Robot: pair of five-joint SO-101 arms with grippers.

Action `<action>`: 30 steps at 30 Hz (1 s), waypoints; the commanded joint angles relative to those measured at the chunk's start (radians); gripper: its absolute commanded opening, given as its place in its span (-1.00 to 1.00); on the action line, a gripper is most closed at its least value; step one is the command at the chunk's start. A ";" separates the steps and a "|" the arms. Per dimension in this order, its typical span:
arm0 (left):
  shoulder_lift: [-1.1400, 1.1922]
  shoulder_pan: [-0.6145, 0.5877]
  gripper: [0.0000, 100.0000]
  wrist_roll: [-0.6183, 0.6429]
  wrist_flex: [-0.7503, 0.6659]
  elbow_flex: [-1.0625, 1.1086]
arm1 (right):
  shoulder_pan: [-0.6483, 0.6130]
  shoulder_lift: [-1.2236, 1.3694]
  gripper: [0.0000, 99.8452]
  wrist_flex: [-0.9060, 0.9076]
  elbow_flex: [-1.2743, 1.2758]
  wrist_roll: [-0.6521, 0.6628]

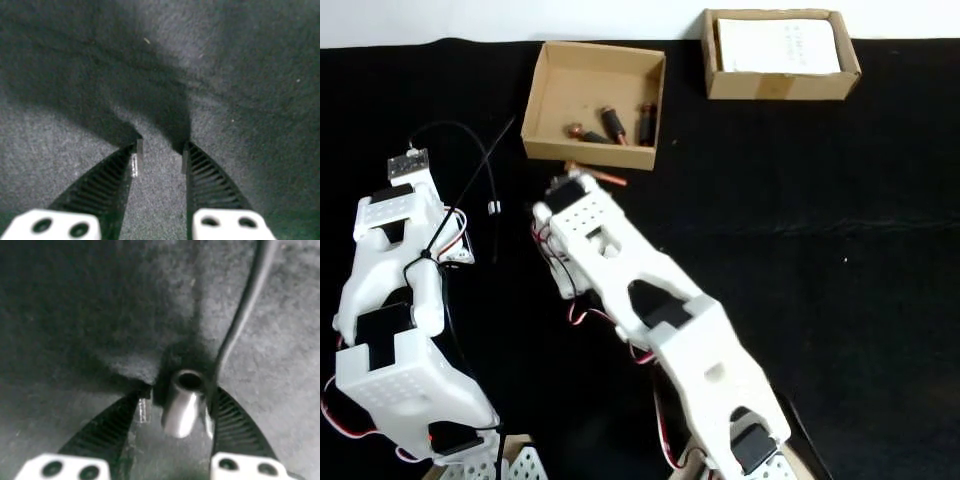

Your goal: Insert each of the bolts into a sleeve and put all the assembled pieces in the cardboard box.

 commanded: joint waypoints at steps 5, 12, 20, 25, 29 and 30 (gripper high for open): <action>-0.001 -0.004 -0.71 -0.002 0.003 -0.024 | 0.008 0.061 -0.65 -0.054 -0.021 0.005; -0.001 -0.002 -0.71 -0.002 0.003 -0.024 | 0.010 0.058 -0.98 -0.041 -0.022 0.005; -0.005 0.024 -0.68 -0.043 0.057 -0.024 | 0.114 -0.128 -0.99 0.119 -0.039 0.008; -0.119 0.074 -0.58 -0.020 0.282 -0.139 | 0.295 -0.403 -0.99 0.117 0.050 0.011; -0.229 0.185 -0.56 0.180 0.423 -0.303 | 0.435 -0.573 -0.99 0.108 0.222 0.012; -0.232 0.222 -0.52 0.236 0.427 -0.332 | 0.470 -0.595 -0.99 0.102 0.280 0.012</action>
